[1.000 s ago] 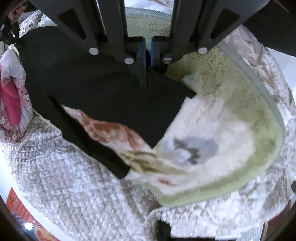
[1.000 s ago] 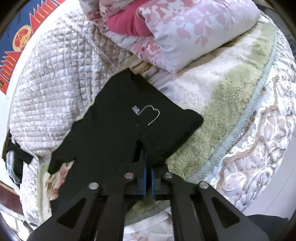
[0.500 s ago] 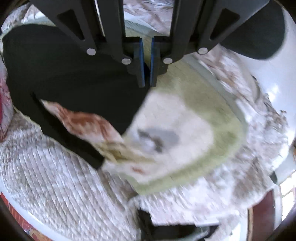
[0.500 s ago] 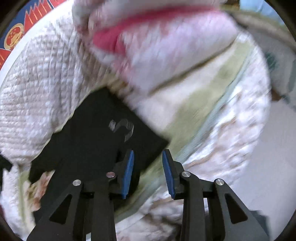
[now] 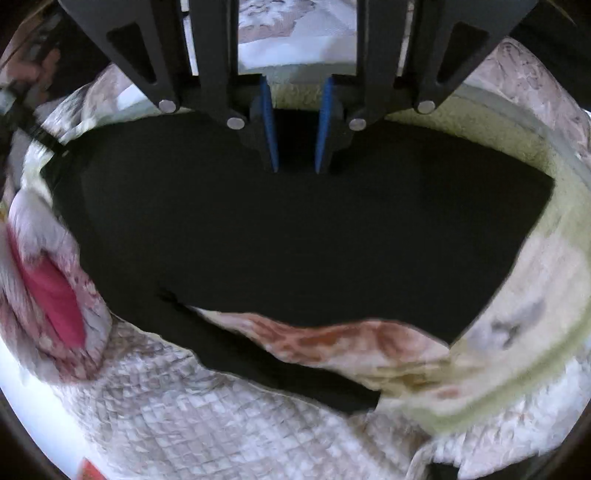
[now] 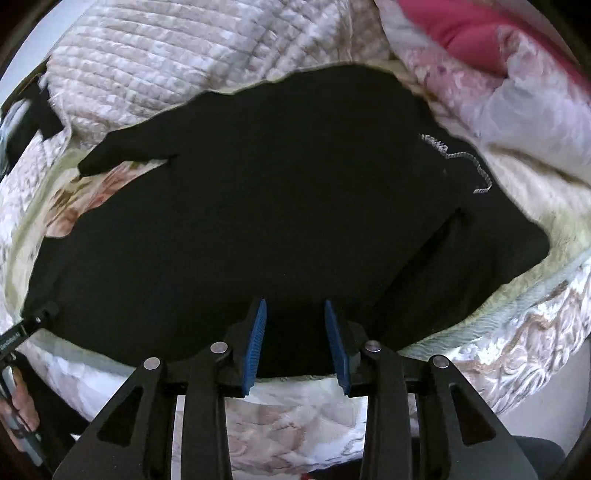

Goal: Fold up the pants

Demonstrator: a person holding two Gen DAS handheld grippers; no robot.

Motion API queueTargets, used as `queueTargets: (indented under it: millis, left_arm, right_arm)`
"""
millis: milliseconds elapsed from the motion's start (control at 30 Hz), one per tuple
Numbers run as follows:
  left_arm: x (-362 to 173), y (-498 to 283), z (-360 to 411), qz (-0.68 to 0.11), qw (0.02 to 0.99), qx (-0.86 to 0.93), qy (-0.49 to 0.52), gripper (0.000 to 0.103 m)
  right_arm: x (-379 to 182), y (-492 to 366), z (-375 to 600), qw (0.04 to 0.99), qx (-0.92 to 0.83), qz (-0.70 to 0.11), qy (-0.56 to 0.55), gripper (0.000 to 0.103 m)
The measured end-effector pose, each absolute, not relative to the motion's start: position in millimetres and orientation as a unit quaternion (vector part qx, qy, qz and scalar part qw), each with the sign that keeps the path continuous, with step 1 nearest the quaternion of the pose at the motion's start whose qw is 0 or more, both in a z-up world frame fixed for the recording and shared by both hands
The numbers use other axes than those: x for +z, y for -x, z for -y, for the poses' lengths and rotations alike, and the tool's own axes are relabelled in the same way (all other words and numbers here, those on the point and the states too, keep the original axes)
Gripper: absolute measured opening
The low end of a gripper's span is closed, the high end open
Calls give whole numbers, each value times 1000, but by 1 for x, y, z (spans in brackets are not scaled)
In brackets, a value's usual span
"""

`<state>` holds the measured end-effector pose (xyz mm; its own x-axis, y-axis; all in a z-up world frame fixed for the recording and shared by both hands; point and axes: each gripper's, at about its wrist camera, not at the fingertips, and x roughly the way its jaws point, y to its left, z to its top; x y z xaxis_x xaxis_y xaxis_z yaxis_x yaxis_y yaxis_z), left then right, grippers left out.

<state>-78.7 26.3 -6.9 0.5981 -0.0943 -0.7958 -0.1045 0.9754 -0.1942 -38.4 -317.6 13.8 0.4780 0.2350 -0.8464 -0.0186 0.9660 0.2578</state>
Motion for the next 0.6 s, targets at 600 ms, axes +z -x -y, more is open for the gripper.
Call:
queueTargets:
  millis: [600]
  left_arm:
    - [-1, -12, -4, -449, 893, -23, 3, 42]
  right_arm:
    - [19, -39, 270, 856, 129, -498, -52, 49]
